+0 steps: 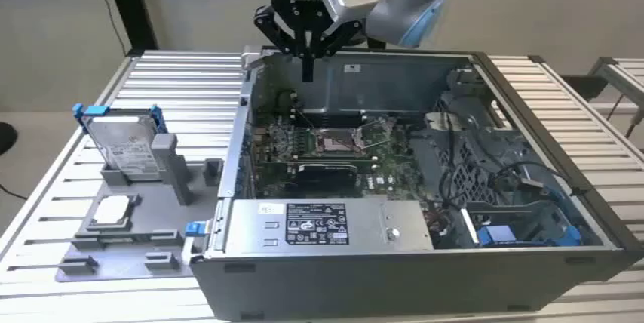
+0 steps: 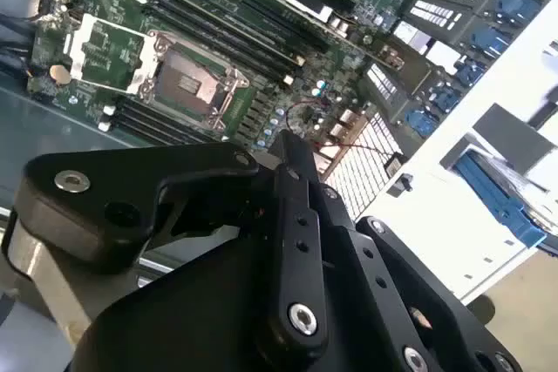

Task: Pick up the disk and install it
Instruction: 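Reach for the disk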

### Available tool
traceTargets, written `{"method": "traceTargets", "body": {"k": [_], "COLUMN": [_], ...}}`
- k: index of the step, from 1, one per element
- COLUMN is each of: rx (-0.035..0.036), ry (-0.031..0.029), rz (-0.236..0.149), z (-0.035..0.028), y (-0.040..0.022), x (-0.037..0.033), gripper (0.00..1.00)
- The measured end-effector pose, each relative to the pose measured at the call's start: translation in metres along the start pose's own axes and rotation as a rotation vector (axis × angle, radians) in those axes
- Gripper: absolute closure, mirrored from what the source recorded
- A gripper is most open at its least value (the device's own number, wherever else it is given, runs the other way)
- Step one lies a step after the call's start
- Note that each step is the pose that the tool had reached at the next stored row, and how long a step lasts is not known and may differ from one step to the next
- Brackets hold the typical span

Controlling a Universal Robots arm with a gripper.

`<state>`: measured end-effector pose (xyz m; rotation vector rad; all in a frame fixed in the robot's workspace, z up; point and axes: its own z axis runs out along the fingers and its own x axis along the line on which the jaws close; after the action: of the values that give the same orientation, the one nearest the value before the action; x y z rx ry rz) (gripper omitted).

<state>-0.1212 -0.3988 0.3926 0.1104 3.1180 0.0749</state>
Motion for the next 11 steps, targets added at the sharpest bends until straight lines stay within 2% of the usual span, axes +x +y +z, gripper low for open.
{"method": "traceTargets", "body": {"k": [11], "rx": [0.0], "ry": [0.0], "rz": [0.0], "z": [0.0], "y": [0.0], "x": [0.0], "gripper": [1.0]}}
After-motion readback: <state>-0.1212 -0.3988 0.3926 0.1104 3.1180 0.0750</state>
